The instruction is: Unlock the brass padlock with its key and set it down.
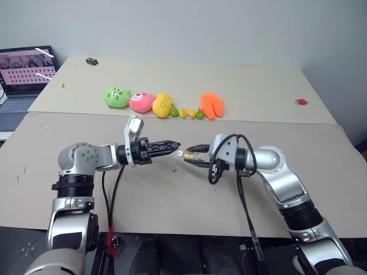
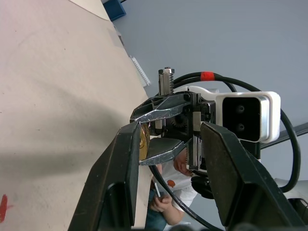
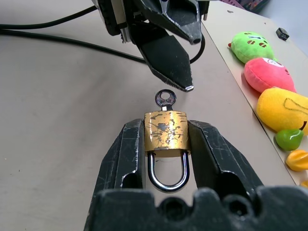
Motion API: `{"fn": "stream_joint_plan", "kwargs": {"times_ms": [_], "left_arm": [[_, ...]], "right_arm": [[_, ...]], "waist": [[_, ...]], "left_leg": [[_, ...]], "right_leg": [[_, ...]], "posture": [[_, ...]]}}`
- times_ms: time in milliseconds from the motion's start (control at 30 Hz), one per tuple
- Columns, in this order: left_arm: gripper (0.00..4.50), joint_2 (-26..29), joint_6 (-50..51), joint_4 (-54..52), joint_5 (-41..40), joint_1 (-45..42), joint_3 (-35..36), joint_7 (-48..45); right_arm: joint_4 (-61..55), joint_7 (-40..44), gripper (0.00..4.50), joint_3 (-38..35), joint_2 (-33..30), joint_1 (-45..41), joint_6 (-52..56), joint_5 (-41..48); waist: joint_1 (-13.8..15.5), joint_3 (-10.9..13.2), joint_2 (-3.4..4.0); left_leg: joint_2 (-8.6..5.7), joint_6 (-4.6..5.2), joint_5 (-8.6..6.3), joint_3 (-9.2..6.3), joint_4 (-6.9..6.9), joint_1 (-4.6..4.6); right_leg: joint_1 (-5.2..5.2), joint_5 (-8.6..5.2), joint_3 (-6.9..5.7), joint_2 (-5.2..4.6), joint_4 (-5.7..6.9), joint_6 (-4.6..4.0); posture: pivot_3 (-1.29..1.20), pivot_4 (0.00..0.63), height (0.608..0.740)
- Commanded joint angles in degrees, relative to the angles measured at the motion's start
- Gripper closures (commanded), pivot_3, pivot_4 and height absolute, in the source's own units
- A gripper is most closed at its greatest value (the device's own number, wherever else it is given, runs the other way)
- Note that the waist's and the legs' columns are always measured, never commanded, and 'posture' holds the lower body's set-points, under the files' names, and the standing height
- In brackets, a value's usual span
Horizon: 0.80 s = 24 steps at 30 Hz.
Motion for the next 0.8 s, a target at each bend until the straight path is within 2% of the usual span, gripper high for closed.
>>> {"fn": "stream_joint_plan", "kwargs": {"times_ms": [33,500,633,733,800], "left_arm": [[2.42,-0.6,-0.7,0.2,0.3,0.0,-0.7,-0.7],[2.42,-0.1,-0.5,-0.2,0.6,1.3,-0.7,-0.8],[3.46,-0.7,-0.6,-0.6,0.6,1.4,-0.7,-0.4],[4.43,-1.0,-0.8,-0.7,0.9,1.3,-0.8,-0.6],[4.43,-0.9,-1.2,-1.2,1.6,1.3,-1.6,-0.5]], "right_arm": [[-1.9,-0.3,3.57,-1.1,-0.1,-1.0,0.0,0.8],[-1.6,-0.5,3.57,-1.2,-0.2,-0.9,-0.1,0.6],[-1.5,-0.5,3.57,-1.2,0.0,-1.1,-0.1,0.7],[-1.4,-0.5,3.57,-1.2,0.1,-1.2,-0.1,0.7],[-1.6,-0.6,3.57,-1.2,0.0,-1.1,-0.1,0.7]], "waist": [[0.0,0.0,0.0],[0.0,0.0,0.0],[0.0,0.0,0.0],[0.0,0.0,0.0],[0.0,0.0,0.0]], "left_leg": [[0.0,0.0,0.0,0.0,0.0,0.0],[0.0,0.0,0.0,0.0,0.0,0.01],[0.0,0.0,0.0,0.0,0.0,0.01],[0.0,0.0,0.0,0.0,0.0,0.01],[0.0,0.0,0.0,0.0,0.0,0.01]], "right_leg": [[0.0,0.0,0.0,0.0,0.0,0.0],[0.0,0.0,0.0,0.0,0.0,0.0],[0.01,0.0,0.0,0.0,0.0,0.0],[0.01,0.0,0.0,0.0,0.0,0.0],[0.0,0.0,0.0,0.0,0.0,0.0]], "posture": [[0.0,0.15,0.722],[0.0,0.15,0.722],[0.0,0.15,0.722],[0.0,0.15,0.722],[0.0,0.15,0.722]]}}
